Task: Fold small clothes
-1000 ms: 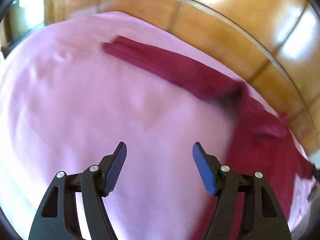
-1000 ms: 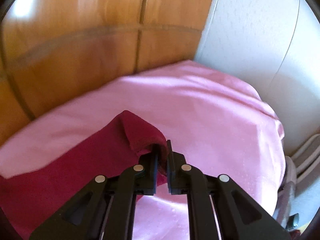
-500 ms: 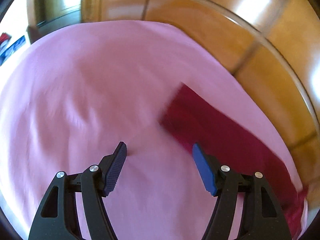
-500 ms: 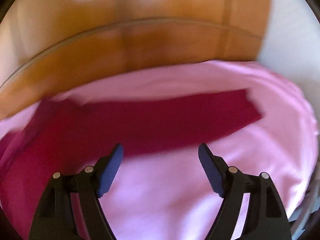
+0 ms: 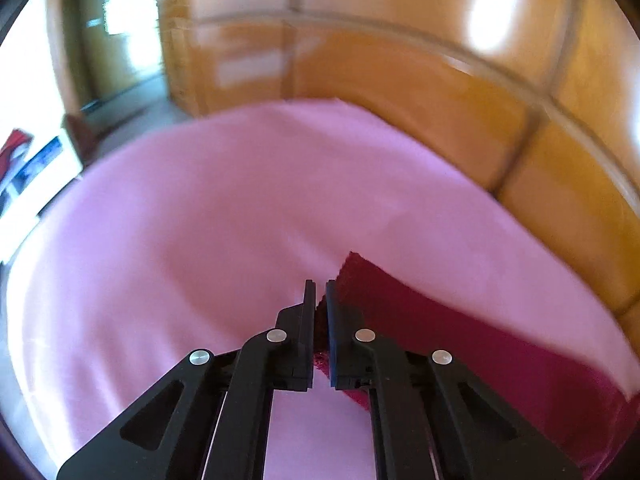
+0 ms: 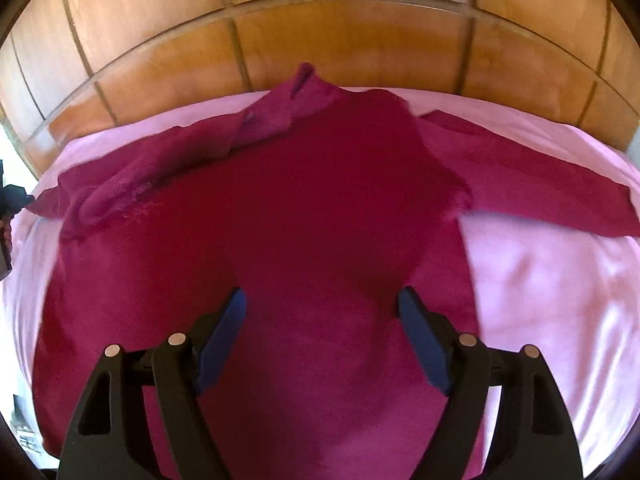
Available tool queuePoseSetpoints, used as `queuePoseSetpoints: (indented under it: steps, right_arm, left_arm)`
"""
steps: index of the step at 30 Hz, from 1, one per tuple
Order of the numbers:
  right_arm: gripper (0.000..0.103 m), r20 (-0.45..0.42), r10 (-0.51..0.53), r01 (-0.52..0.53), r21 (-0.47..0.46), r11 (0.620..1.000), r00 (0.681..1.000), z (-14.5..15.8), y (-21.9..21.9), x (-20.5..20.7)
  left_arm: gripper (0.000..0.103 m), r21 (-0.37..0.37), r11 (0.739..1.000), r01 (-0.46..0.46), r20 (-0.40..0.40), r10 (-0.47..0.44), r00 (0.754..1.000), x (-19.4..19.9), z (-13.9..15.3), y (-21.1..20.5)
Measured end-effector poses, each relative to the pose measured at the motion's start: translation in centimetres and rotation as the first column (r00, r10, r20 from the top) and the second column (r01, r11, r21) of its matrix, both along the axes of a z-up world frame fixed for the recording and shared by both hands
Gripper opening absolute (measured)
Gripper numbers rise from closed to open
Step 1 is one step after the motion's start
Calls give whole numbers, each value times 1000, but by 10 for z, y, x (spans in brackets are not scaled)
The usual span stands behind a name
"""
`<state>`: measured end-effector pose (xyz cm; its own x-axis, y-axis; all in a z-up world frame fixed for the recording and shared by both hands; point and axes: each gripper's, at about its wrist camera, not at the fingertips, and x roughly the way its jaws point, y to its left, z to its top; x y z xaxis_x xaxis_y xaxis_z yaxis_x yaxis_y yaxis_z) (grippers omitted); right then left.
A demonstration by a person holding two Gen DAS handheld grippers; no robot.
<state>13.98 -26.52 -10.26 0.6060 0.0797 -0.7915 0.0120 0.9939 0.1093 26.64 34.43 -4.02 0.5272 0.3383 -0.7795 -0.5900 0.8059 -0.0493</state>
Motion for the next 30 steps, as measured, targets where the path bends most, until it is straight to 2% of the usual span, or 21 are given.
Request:
queuePoseSetpoints:
  steps: [5,7,8,9,10,12,15,17,18,19,20,21,23,26,27,29,30]
  right_arm:
    - [81,18,0,0,-4,1000,1000,-8,2,11]
    - [84,29,-14,14,-7,1000,999,-13,-3,18]
    - [86,33,-21,21,-5,1000,999,-13,-4,19]
    - [88,41,-26,27,-8,1000,999,-16,-4,21]
    - [89,48,-28,29,-17,999,998,-18,-1,21]
    - [92,56,-33,35,-35,999,998,-18,3,21]
    - [92,60,-41,44,-39,998,997,-18,5,21]
    - [92,68,-44,46,-37,998,997,-19,4,20]
    - [92,72,-46,49,-38,998,996,-19,4,19]
    - [92,75,-48,51,-38,998,996,-20,4,19]
    - [93,78,-49,52,-39,998,996,-20,4,18]
    - [93,82,-50,53,-37,998,995,-20,4,18]
    - [93,86,-52,55,-35,998,995,-21,4,18]
    - [93,93,-53,56,-32,998,994,-21,3,17]
    - [93,95,-54,57,-31,998,994,-21,3,18]
    - [93,96,-54,57,-31,998,994,-21,3,18]
    - [93,97,-54,57,-32,998,994,-21,3,18]
  left_arm:
    - [1,61,984,-170,109,163,981,-41,39,46]
    - [0,90,973,-214,123,202,972,-58,48,55]
    - [0,114,965,-236,126,221,967,-68,50,58]
    - [0,108,965,-241,123,227,966,-75,49,61]
    - [0,86,968,-237,101,228,968,-83,45,66]
    - [0,97,972,-216,53,212,976,-91,35,64]
    - [0,-12,993,-116,35,116,993,-103,22,50]
    - [2,-95,994,-54,25,56,998,-110,14,31]
    - [15,-133,991,-17,30,21,999,-113,11,20]
    - [23,-178,984,31,44,-23,999,-117,7,5]
    - [38,-203,977,61,51,-52,997,-121,4,-8]
    - [49,-225,970,93,58,-82,995,-123,1,-22]
    - [51,-303,939,162,72,-147,986,-124,-10,-50]
    - [51,-424,882,208,73,-195,978,-117,-32,-81]
    - [54,-463,864,197,75,-183,980,-113,-38,-84]
    - [71,-515,844,150,120,-102,988,-106,-43,-84]
    - [72,-532,837,132,145,-63,987,-101,-42,-82]
